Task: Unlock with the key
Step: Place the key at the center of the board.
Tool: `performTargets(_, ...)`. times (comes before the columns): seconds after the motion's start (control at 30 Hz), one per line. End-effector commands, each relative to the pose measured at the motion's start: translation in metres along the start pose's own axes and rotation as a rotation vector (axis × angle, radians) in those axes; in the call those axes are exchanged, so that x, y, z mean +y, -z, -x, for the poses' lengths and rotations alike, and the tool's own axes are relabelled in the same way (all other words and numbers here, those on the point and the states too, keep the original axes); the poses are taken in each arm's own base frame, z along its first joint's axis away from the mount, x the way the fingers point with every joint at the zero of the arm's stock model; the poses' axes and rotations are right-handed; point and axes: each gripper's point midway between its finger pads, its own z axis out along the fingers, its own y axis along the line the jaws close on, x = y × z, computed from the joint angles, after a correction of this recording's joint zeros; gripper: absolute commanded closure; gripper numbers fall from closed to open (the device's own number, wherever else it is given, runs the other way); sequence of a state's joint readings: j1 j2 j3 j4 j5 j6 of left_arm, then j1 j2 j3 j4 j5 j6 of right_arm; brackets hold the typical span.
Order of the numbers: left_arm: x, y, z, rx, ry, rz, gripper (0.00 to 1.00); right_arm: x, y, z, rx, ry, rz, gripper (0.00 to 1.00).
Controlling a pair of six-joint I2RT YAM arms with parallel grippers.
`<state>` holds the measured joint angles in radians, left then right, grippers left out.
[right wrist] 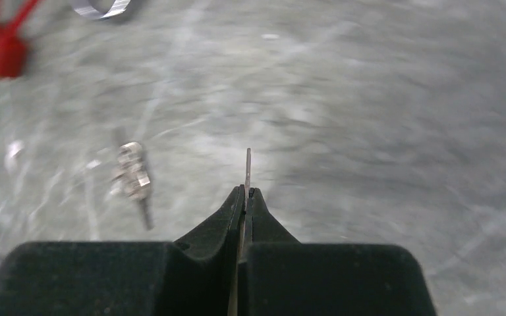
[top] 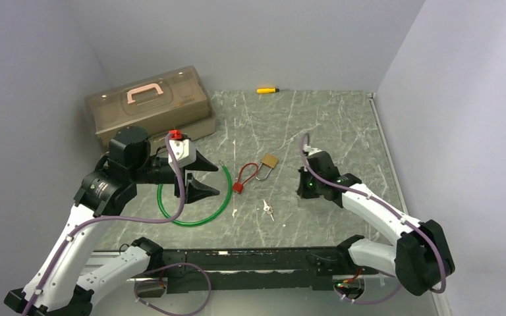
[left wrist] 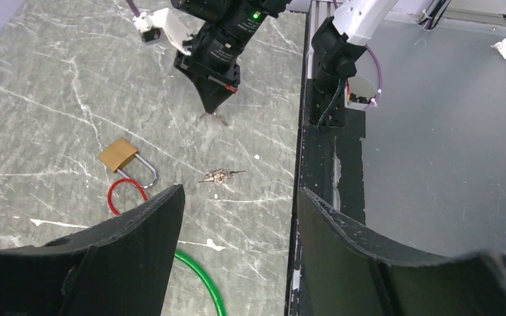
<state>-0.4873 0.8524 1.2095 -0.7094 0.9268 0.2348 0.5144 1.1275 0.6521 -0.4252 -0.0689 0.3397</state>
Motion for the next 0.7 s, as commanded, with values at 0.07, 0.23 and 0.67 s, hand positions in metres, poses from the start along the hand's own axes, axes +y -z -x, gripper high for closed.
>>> performTargets(0.07,-0.010,0.006,0.009,-0.019,-0.056,-0.024,0.32,-0.074,-0.007,0.030,-0.177,-0.268,-0.288,1.00)
performTargets(0.23,-0.009,0.005,0.006,-0.019,-0.046,-0.025,0.31,-0.095,-0.018,0.034,-0.158,-0.331,-0.317,0.68)
performTargets(0.67,0.001,0.002,0.004,-0.001,-0.017,0.006,0.30,-0.011,0.019,0.084,-0.326,-0.042,-0.128,0.44)
